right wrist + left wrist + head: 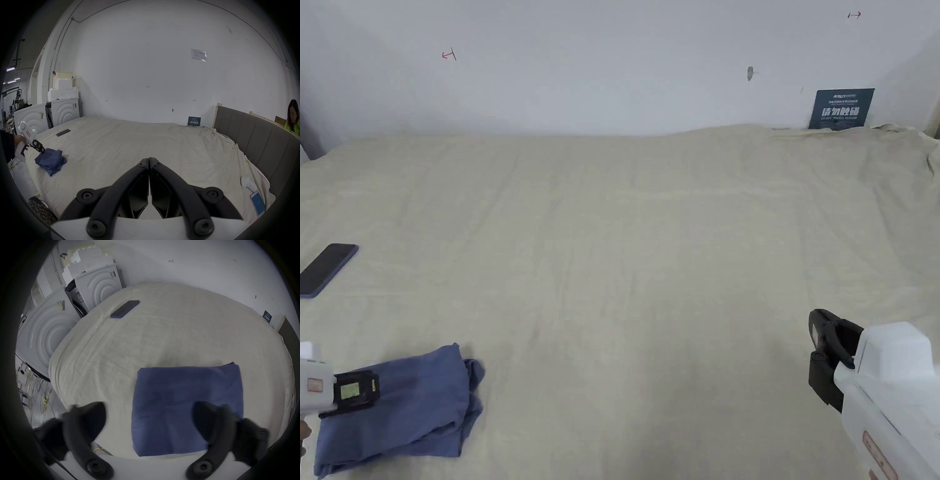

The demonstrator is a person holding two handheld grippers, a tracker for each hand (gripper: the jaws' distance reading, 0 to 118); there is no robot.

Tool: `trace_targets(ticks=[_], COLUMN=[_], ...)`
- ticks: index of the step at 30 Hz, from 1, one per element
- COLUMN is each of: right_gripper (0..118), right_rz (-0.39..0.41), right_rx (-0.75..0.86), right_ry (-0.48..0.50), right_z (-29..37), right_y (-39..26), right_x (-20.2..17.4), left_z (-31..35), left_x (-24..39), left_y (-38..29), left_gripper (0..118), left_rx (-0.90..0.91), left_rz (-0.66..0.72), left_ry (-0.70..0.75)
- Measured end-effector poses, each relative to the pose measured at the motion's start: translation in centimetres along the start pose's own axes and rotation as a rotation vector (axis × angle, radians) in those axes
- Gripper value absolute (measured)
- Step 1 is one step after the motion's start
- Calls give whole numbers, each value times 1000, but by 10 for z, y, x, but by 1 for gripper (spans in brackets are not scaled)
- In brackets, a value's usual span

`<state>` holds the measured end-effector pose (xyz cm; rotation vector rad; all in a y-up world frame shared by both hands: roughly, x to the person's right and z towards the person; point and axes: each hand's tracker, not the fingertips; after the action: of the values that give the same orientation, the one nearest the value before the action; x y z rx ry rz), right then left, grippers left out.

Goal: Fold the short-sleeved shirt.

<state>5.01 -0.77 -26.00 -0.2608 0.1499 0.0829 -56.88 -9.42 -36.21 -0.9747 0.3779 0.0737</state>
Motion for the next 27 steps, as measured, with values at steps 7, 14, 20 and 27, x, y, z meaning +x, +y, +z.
trace_targets(ticks=[7,14,20,27], right_gripper=[0,0,0,0], right_rz=[11,55,62,38], right_rx=[61,130,193,246], right_ry=[-7,-55,-97,-122], right_z=[10,21,33,51], right_y=[24,56,73,76], right_x=[14,23,31,41], left_z=[106,206,250,268], left_x=[30,79,126,181], left_y=[8,6,-3,-29], left_gripper=[118,118,118,110], left_rx=[401,789,877,1011], left_rz=[10,-4,35,70], left_ry=[-107,-155,-240,-308])
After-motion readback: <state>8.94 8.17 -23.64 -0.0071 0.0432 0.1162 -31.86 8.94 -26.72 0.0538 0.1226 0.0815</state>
